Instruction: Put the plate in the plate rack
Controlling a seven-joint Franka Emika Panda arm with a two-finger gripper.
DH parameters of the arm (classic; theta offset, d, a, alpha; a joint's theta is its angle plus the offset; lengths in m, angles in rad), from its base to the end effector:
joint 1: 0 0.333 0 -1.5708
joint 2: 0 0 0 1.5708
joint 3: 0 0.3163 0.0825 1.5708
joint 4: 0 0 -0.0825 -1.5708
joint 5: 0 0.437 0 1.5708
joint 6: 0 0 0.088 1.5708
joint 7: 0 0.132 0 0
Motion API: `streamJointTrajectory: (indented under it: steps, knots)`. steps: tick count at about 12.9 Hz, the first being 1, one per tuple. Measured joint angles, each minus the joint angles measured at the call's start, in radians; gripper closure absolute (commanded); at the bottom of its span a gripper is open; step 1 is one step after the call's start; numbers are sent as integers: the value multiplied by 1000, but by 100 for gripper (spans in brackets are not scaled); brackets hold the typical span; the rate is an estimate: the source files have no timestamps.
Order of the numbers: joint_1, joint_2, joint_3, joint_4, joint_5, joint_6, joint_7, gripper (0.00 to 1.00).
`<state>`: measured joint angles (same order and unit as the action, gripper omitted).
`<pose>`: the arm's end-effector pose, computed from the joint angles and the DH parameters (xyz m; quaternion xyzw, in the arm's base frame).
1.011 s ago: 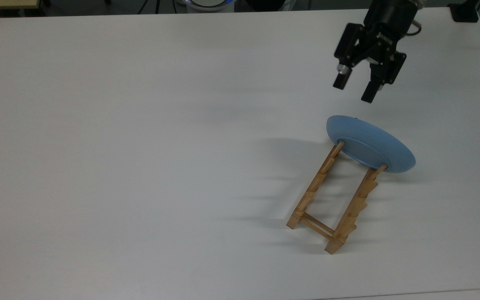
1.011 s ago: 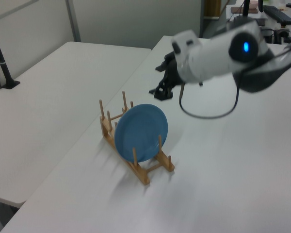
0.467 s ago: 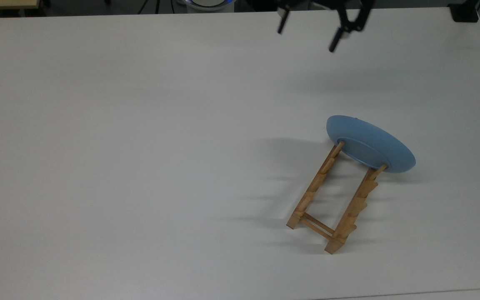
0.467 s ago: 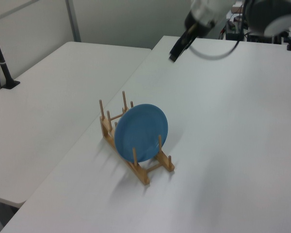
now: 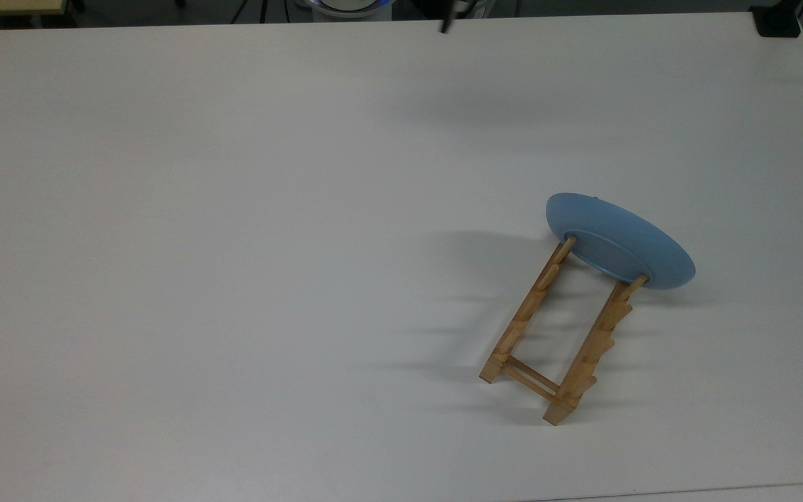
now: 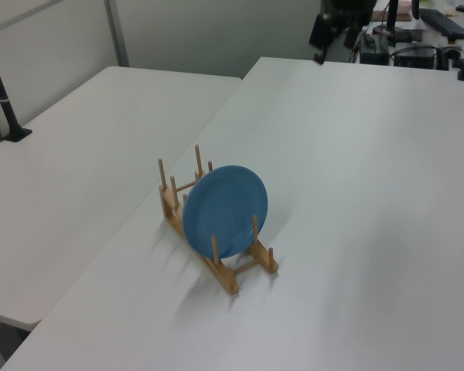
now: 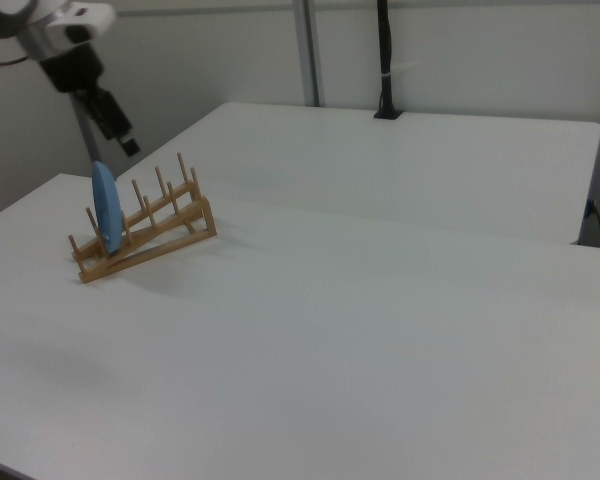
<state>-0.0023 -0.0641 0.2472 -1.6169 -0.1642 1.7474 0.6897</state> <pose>0.5952 0.1340 0.6324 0.9685 -0.2118 0.1258 0.0368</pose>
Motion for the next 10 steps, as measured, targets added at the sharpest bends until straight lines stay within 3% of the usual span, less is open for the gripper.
streamJointTrajectory:
  steps: [2,4,7,10]
  knots:
    - [-4,-8,-122,15,95,-57,-107,0]
    - [-7,-7,-189,15,117,-64,-206,0]
    - [-16,-1,-233,14,123,-64,-350,0]
    - [-46,11,-235,13,123,-62,-512,0]
